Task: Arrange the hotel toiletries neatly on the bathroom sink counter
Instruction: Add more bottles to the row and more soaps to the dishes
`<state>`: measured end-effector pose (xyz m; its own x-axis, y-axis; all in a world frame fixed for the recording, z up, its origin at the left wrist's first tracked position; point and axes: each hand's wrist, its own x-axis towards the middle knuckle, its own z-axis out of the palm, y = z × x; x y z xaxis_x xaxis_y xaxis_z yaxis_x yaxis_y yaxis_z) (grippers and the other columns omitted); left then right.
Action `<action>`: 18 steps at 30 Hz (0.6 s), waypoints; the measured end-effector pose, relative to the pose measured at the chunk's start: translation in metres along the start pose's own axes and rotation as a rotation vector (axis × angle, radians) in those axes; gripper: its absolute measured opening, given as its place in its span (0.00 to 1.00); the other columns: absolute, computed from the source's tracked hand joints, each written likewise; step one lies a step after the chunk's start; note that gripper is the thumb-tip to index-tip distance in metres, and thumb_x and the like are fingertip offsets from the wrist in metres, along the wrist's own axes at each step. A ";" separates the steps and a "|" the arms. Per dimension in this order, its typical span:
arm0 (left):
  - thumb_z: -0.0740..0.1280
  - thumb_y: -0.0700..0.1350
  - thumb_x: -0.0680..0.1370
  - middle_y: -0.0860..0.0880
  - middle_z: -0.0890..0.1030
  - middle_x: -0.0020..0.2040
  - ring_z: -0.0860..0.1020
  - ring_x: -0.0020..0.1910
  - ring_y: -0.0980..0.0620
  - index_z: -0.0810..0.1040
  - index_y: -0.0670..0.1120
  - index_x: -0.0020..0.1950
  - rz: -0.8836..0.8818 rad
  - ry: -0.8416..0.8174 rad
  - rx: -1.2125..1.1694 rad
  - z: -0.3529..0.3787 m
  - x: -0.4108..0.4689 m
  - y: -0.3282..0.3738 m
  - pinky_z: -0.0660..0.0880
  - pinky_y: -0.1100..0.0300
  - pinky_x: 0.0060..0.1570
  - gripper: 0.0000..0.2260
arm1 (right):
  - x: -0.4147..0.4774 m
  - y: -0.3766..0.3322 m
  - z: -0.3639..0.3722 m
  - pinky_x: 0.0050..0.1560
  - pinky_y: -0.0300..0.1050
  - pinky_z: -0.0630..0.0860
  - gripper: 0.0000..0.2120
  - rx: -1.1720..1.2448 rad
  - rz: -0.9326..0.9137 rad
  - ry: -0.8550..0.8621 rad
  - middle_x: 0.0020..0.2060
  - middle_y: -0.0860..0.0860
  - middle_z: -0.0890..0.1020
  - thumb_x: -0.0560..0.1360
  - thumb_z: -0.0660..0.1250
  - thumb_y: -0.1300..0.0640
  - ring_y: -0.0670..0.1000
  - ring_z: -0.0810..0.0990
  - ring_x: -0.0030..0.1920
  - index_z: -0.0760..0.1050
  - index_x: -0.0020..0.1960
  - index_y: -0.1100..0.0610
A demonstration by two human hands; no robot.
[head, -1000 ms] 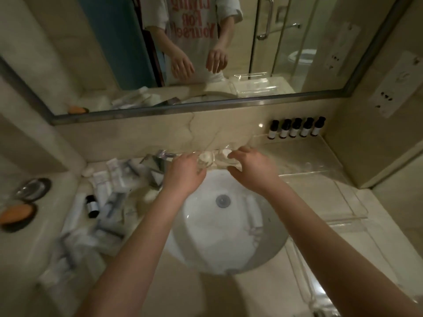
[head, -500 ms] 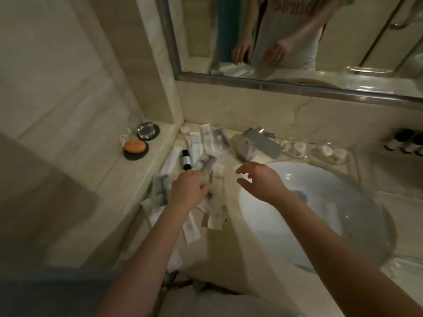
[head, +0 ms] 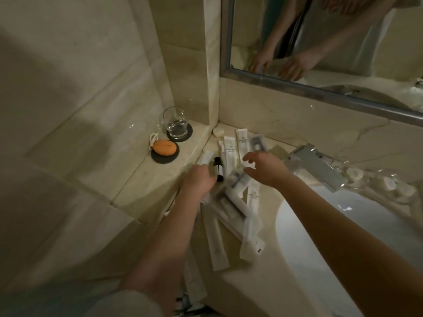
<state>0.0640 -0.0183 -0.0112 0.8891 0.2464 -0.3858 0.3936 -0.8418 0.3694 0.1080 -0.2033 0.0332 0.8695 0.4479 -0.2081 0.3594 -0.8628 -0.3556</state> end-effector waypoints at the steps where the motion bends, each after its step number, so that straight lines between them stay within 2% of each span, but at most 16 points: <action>1: 0.62 0.53 0.78 0.42 0.77 0.59 0.75 0.58 0.42 0.74 0.42 0.61 0.000 -0.010 -0.013 0.003 0.009 0.004 0.72 0.52 0.55 0.18 | 0.007 0.001 -0.002 0.53 0.48 0.77 0.17 -0.001 0.003 -0.001 0.59 0.52 0.78 0.76 0.63 0.52 0.53 0.78 0.55 0.71 0.65 0.53; 7: 0.65 0.53 0.75 0.46 0.80 0.50 0.78 0.50 0.46 0.77 0.45 0.52 -0.083 -0.031 -0.130 0.029 0.041 0.021 0.74 0.55 0.48 0.13 | 0.037 0.012 0.001 0.52 0.48 0.77 0.17 0.036 0.022 -0.008 0.57 0.51 0.79 0.76 0.64 0.52 0.52 0.78 0.53 0.71 0.64 0.52; 10: 0.65 0.54 0.75 0.48 0.80 0.47 0.79 0.46 0.49 0.77 0.46 0.50 -0.109 0.017 -0.212 0.035 0.046 0.024 0.77 0.55 0.47 0.12 | 0.043 0.022 0.006 0.52 0.47 0.77 0.17 0.086 0.029 -0.019 0.56 0.51 0.80 0.76 0.64 0.52 0.51 0.79 0.52 0.71 0.64 0.52; 12: 0.65 0.52 0.76 0.51 0.79 0.42 0.78 0.43 0.51 0.75 0.47 0.48 -0.069 0.062 -0.294 0.030 0.047 0.028 0.75 0.59 0.41 0.09 | 0.048 0.028 0.006 0.51 0.47 0.77 0.17 0.131 0.037 -0.007 0.55 0.51 0.80 0.76 0.64 0.51 0.51 0.79 0.51 0.72 0.64 0.52; 14: 0.66 0.50 0.76 0.55 0.75 0.39 0.76 0.39 0.56 0.73 0.49 0.45 0.016 0.089 -0.393 0.020 0.042 0.038 0.69 0.66 0.34 0.06 | 0.053 0.030 0.002 0.51 0.47 0.77 0.19 0.187 0.047 0.025 0.54 0.50 0.81 0.76 0.63 0.48 0.51 0.79 0.51 0.71 0.65 0.52; 18: 0.68 0.48 0.75 0.54 0.76 0.45 0.75 0.42 0.57 0.75 0.49 0.52 0.238 0.108 -0.469 0.006 0.032 0.065 0.69 0.69 0.38 0.08 | 0.057 0.029 -0.019 0.48 0.44 0.72 0.21 0.384 0.014 0.093 0.47 0.49 0.79 0.76 0.61 0.44 0.50 0.77 0.47 0.68 0.67 0.51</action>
<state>0.1170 -0.0680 -0.0045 0.9756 0.1437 -0.1657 0.2187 -0.5818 0.7834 0.1742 -0.2071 0.0284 0.9066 0.3987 -0.1380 0.2099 -0.7100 -0.6722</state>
